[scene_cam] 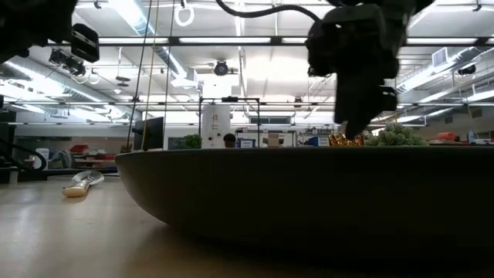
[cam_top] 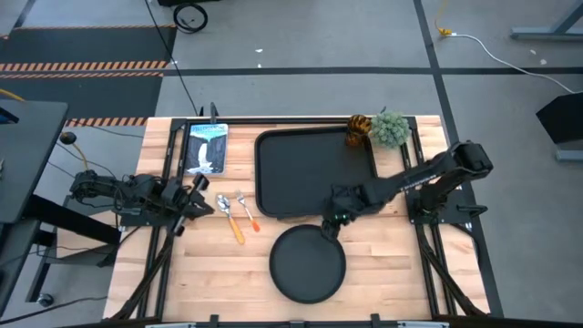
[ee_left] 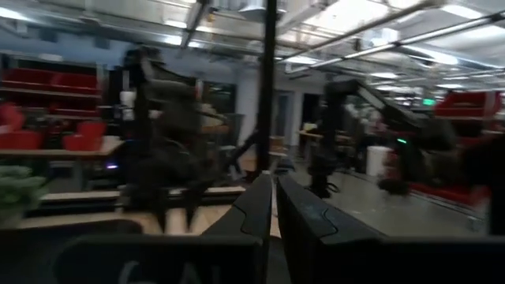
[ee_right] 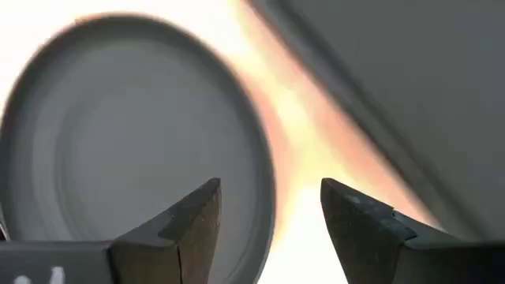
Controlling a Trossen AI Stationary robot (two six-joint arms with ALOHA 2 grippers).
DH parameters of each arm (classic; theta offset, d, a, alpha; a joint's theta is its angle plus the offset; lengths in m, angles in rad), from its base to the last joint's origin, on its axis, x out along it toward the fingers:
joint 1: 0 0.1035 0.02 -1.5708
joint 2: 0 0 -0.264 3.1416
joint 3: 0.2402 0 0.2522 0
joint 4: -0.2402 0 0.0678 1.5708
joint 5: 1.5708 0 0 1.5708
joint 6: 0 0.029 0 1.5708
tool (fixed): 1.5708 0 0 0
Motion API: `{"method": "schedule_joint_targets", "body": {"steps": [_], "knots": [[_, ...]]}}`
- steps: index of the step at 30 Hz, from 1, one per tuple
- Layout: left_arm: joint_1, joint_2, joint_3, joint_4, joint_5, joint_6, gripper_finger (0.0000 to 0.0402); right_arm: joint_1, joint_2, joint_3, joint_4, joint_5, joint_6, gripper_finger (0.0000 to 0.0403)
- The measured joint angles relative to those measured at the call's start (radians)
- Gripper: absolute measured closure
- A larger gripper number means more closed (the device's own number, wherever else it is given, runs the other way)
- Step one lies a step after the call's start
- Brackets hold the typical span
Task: Pick and place plate/cup/fork/spoon on tray
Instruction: Put the black plate on the black serving tray to the bottom of the brown cup
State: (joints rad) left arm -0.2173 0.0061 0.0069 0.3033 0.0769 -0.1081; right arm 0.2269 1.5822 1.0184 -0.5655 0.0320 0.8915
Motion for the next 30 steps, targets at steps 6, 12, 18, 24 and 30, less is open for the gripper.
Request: {"method": "schedule_joint_targets", "body": {"steps": [6, 12, 18, 24, 30], "knots": [[0.0, 0.001, 0.0, -0.011, -0.258, 0.0, 0.0372, 0.102, 0.001, -0.017, -0.023, 0.02, 0.135, 0.0179], [0.0, 0.025, 0.0, -0.026, -0.312, -0.017, 0.0373, 0.166, 0.003, -0.086, -0.029, 0.037, 0.231, 0.0179], [-0.001, 0.123, 0.0, -0.032, -0.188, -0.182, 0.0382, 0.218, 0.002, -0.156, 0.073, 0.04, 0.325, 0.0179], [-0.001, 0.275, 0.0, -0.033, -0.099, -0.284, 0.0365, 0.249, 0.003, -0.182, 0.1, 0.094, 0.374, 0.0179], [-0.001, 0.411, 0.0, -0.022, -0.066, -0.378, 0.0293, 0.258, 0.003, -0.184, 0.103, 0.102, 0.391, 0.0195]]}}
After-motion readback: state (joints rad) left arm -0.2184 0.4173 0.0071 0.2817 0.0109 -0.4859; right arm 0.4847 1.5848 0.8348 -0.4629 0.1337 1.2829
